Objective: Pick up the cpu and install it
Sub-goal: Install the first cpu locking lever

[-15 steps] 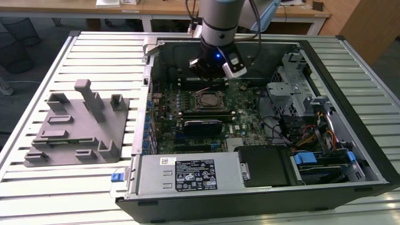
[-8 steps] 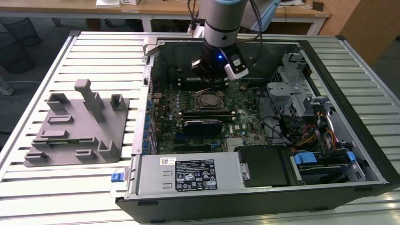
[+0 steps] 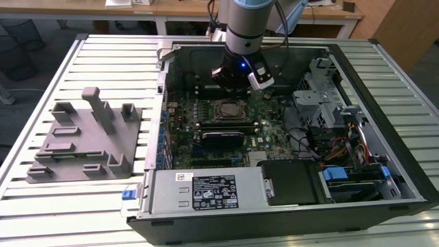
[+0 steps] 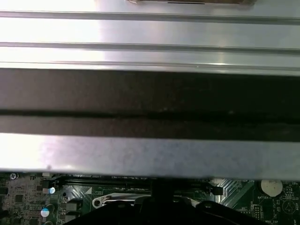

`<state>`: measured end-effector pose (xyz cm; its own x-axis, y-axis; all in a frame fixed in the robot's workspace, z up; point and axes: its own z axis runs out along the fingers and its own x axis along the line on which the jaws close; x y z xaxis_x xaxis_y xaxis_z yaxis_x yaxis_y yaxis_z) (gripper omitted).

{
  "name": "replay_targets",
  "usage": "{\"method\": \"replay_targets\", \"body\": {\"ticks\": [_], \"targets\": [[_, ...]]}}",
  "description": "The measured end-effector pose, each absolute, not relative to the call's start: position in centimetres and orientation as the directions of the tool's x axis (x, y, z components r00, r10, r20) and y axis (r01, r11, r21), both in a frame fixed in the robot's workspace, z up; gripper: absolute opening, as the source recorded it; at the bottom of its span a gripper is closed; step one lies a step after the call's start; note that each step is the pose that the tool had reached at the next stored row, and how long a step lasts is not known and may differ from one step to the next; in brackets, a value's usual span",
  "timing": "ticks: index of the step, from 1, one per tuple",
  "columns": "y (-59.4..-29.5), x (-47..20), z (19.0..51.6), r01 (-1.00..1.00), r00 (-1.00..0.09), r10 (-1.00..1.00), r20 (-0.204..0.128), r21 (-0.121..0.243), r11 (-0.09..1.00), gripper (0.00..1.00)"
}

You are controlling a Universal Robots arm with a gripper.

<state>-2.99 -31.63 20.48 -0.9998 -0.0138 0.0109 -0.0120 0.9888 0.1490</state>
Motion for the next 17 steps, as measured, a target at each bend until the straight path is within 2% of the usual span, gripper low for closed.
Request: {"method": "replay_targets", "body": {"ticks": [17], "targets": [[-31.63, -2.89, 19.77, -0.012, -1.000, -0.014, 0.012, 0.149, 0.989, 0.11]]}}
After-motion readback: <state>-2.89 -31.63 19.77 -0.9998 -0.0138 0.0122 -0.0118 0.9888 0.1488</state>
